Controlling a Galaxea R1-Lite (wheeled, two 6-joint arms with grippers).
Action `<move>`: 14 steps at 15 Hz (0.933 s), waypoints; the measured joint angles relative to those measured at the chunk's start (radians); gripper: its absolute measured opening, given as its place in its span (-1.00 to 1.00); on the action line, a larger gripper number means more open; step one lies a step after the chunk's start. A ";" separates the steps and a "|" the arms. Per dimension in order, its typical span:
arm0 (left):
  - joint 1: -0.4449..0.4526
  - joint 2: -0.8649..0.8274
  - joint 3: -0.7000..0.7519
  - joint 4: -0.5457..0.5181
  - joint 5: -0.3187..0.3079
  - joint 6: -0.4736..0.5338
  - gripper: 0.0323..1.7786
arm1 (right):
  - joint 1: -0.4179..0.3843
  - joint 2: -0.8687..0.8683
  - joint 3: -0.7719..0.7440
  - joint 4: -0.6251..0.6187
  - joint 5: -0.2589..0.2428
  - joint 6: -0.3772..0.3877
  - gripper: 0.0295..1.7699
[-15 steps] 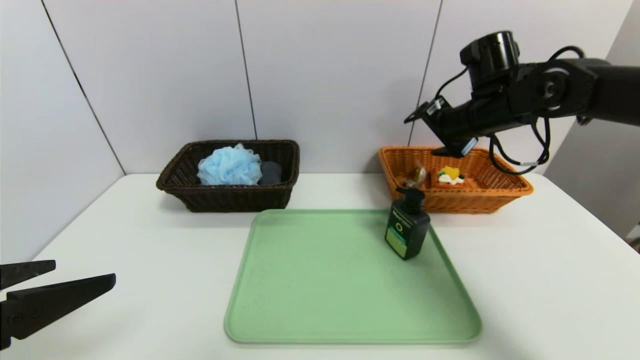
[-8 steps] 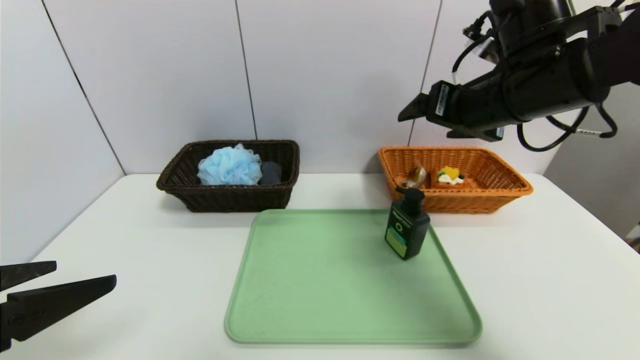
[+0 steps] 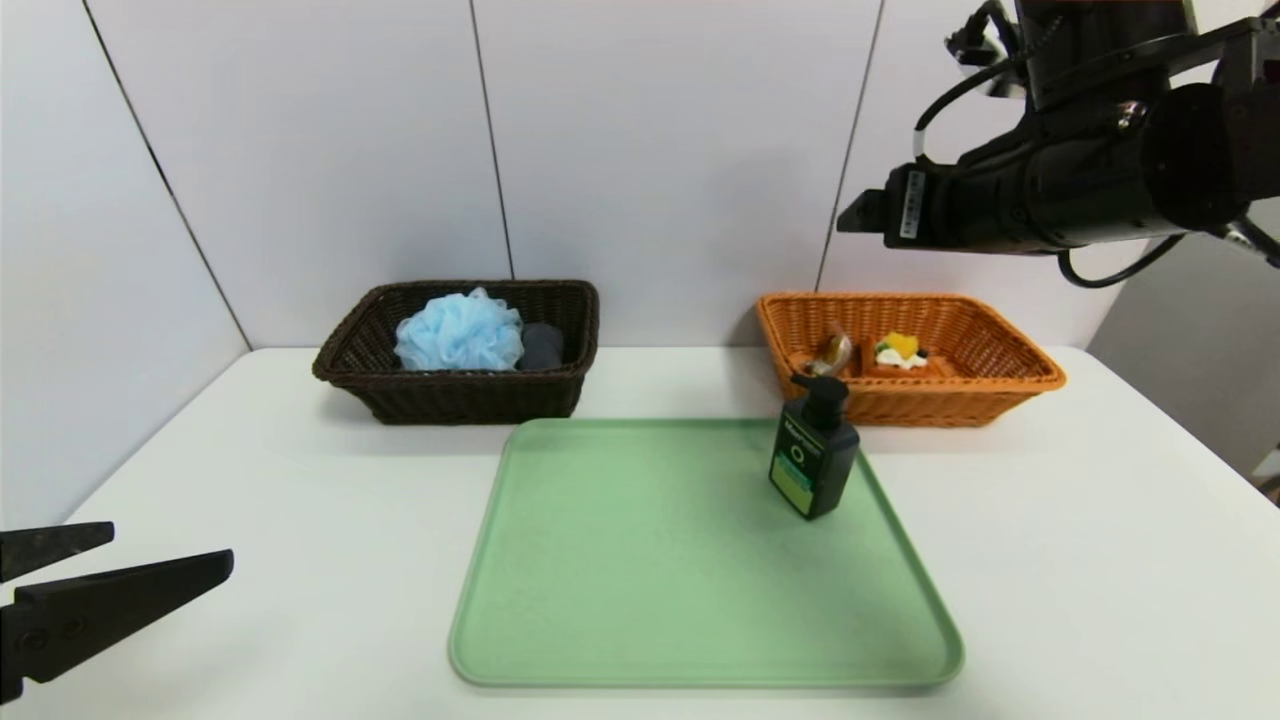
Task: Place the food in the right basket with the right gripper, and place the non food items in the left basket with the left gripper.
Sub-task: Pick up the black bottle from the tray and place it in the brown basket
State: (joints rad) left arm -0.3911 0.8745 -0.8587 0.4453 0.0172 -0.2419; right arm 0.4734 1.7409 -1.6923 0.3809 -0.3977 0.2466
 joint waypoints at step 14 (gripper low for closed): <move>0.000 -0.002 -0.002 -0.013 -0.004 0.001 0.90 | 0.018 -0.064 0.301 -0.562 0.121 -0.059 0.91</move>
State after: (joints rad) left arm -0.3915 0.8721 -0.8606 0.4323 0.0134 -0.2404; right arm 0.4915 1.6770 -1.3913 -0.1809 -0.2766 0.1874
